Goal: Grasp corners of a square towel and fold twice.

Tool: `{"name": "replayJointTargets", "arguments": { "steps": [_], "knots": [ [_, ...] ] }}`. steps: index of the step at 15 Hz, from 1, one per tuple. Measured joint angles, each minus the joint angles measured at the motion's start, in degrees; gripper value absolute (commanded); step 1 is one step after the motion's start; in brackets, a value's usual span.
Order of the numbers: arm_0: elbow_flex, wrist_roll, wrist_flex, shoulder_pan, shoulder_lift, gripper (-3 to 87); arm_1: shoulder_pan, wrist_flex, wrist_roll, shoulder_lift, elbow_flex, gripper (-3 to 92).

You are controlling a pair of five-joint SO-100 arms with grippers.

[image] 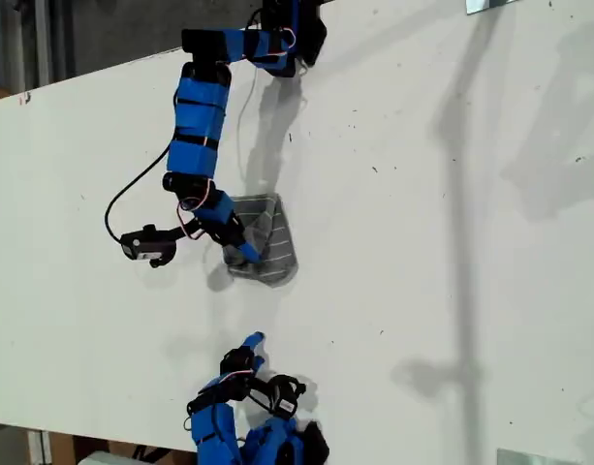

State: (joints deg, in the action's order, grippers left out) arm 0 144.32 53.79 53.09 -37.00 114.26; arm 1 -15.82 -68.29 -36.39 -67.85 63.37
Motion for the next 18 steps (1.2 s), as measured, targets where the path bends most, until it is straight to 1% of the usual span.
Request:
{"name": "replayJointTargets", "arguments": {
  "steps": [1, 3, 6, 8, 10, 12, 14, 18],
  "knots": [
    [0.0, 0.0, 0.0, 0.0, 0.0, 21.9, -0.97, 0.26, 0.0, -1.93, 1.93, 23.5],
    [0.0, 0.0, 0.0, 0.0, 0.0, 21.9, -1.23, 1.76, 0.53, -9.05, 8.09, 22.5],
    [0.0, 0.0, 0.0, 0.0, 0.0, 21.8, 4.22, 0.0, 4.31, -13.54, 7.56, 21.8],
    [0.0, 0.0, 0.0, 0.0, 0.0, 21.7, 7.56, -1.14, 2.9, -13.54, 7.56, 21.0],
    [0.0, 0.0, 0.0, 0.0, 0.0, 21.7, 6.33, 0.44, 0.26, -13.54, 11.95, 21.1],
    [0.0, 0.0, 0.0, 0.0, 0.0, 21.7, 2.55, 0.7, 0.18, -13.54, 13.18, 21.1],
    [0.0, 0.0, 0.0, 0.0, 0.0, 21.7, -0.44, 0.97, 0.18, -12.13, 13.18, 19.3],
    [0.0, 0.0, 0.0, 0.0, 0.0, 21.7, -0.44, 3.96, 0.18, -6.5, 13.27, 18.4]
  ]
}}
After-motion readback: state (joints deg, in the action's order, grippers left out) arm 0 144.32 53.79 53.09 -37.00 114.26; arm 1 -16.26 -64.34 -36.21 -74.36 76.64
